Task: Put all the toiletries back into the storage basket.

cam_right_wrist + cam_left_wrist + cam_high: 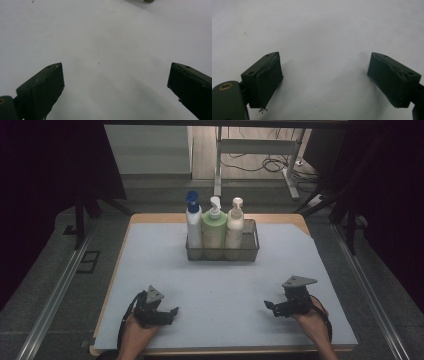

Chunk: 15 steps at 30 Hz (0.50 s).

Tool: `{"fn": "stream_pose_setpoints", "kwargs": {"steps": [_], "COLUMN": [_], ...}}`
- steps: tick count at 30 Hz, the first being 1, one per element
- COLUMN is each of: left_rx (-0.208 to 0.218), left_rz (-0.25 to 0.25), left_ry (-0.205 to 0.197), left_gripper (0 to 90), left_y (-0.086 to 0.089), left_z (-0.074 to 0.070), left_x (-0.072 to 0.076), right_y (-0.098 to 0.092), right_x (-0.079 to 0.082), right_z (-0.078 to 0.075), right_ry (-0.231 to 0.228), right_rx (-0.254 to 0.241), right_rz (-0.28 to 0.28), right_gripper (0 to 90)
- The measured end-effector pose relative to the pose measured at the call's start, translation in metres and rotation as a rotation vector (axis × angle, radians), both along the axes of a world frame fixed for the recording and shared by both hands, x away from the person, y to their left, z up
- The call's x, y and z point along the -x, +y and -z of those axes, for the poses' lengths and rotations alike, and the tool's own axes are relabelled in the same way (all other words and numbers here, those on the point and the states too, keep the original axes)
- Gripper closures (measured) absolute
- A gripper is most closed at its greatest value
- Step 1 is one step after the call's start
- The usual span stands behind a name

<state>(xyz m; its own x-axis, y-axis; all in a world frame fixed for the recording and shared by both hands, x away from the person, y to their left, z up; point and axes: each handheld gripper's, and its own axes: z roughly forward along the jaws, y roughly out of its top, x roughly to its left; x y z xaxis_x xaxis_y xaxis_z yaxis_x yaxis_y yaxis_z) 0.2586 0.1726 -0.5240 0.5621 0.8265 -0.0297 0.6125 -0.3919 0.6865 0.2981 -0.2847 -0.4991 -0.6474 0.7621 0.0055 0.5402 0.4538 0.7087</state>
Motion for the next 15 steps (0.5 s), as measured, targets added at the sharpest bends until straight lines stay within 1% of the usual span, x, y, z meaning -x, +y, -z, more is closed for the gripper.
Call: {"fn": "stream_pose_setpoints", "kwargs": {"steps": [4, 7, 9, 15], "left_rx": [0.000, 0.000, 0.000, 0.001], "left_rz": [0.000, 0.000, 0.000, 0.000], "left_ry": [0.000, 0.000, 0.000, 0.001], "left_gripper": [12.2, 12.1, 12.2, 12.1], "left_y": [0.000, 0.000, 0.000, 0.000], "left_z": [0.000, 0.000, 0.000, 0.000], "left_x": [0.000, 0.000, 0.000, 0.000], "right_y": [-0.002, -0.003, -0.002, -0.002], "right_x": [0.003, 0.003, 0.005, 0.004], "right_z": [0.013, 0.021, 0.021, 0.022], "right_ry": [0.014, 0.027, 0.016, 0.023], "right_rx": [-0.005, 0.014, 0.022, 0.021], "right_rz": [0.013, 0.021, 0.018, 0.021], "right_gripper": [0.5, 0.0, 0.5, 0.0]}}
